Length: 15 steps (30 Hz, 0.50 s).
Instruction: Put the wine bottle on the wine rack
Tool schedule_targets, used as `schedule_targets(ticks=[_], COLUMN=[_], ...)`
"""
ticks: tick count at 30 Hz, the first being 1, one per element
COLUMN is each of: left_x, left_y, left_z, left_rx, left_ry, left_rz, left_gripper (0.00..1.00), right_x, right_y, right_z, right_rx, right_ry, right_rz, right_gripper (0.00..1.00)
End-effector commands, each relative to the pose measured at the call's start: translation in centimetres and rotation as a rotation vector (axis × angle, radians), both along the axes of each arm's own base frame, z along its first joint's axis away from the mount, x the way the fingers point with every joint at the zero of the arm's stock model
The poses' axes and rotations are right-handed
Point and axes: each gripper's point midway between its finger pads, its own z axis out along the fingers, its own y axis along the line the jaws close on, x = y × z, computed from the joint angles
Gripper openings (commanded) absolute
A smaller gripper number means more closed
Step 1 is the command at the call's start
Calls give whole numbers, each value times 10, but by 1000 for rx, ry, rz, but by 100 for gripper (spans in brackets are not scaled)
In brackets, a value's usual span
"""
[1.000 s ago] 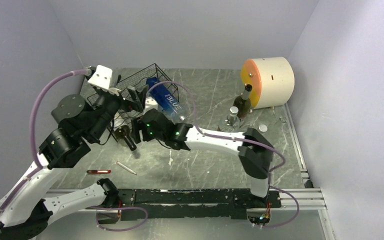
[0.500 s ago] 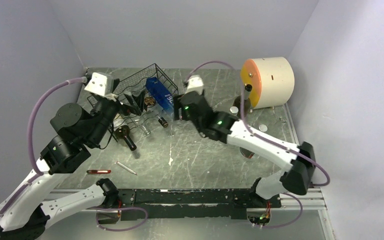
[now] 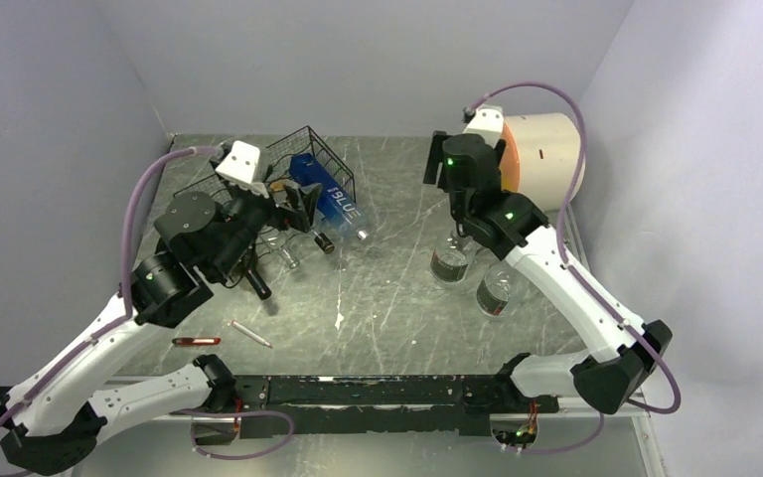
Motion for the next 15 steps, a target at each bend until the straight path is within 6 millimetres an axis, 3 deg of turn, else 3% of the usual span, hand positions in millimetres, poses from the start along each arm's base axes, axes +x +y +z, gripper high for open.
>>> schedule_targets(ticks=[1, 4, 8, 15], left_x=[-2, 1, 2, 6], left_y=[-23, -29, -34, -40], left_z=[11, 5, 0, -5], left_rx=[-60, -49, -54, -34], left_ry=[-15, -1, 13, 36], left_rz=[-93, -101, -111, -121], left_gripper=[99, 99, 98, 98], right_x=[7, 15, 25, 36], right_y=[-44, -67, -90, -96], right_z=[23, 16, -8, -47], right_rx=[6, -14, -12, 7], right_ry=[-41, -19, 43, 132], right_rz=[-126, -193, -226, -178], right_gripper=[75, 75, 76, 73])
